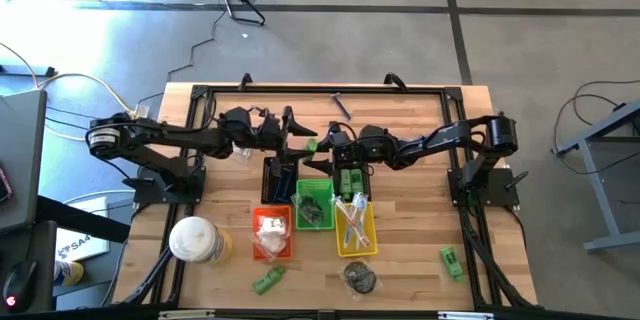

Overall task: Pick & Place Travel size toiletries
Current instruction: Put the green shampoo into the right black bin

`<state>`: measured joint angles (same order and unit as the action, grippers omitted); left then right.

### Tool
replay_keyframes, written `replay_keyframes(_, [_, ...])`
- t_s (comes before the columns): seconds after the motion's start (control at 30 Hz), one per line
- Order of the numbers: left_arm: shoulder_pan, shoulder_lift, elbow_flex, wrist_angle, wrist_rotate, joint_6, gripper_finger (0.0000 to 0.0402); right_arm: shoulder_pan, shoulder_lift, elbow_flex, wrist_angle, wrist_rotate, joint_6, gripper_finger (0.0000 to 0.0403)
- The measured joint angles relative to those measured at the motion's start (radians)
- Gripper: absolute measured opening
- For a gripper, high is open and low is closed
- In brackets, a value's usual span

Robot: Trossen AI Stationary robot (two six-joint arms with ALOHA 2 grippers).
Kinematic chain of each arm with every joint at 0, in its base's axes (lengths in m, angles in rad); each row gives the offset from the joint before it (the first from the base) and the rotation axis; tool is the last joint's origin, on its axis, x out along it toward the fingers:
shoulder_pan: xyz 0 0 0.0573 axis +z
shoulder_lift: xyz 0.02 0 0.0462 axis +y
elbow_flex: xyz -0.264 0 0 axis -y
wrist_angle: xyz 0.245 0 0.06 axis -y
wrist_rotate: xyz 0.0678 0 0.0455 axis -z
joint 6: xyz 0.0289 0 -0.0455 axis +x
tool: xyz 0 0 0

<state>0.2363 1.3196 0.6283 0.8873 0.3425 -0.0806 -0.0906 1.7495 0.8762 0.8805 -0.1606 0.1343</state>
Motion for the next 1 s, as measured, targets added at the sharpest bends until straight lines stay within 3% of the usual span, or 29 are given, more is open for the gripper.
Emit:
replay_keyframes(0.23, [0.0, -0.057, 0.001, -0.059, 0.0, 0.033, 0.0239, 0.0, -0.026, 0.001, -0.051, -0.002, 0.0, 0.0176])
replay_keyframes(0.63, [0.0, -0.147, 0.001, -0.226, -0.049, 0.058, 0.0239, -0.007, -0.242, 0.001, -0.555, 0.013, 0.069, 0.0176])
replay_keyframes(1.0, [0.0, -0.148, 0.001, -0.263, -0.07, 0.058, 0.0239, 0.002, -0.302, 0.0, -1.029, 0.16, 0.12, 0.0176])
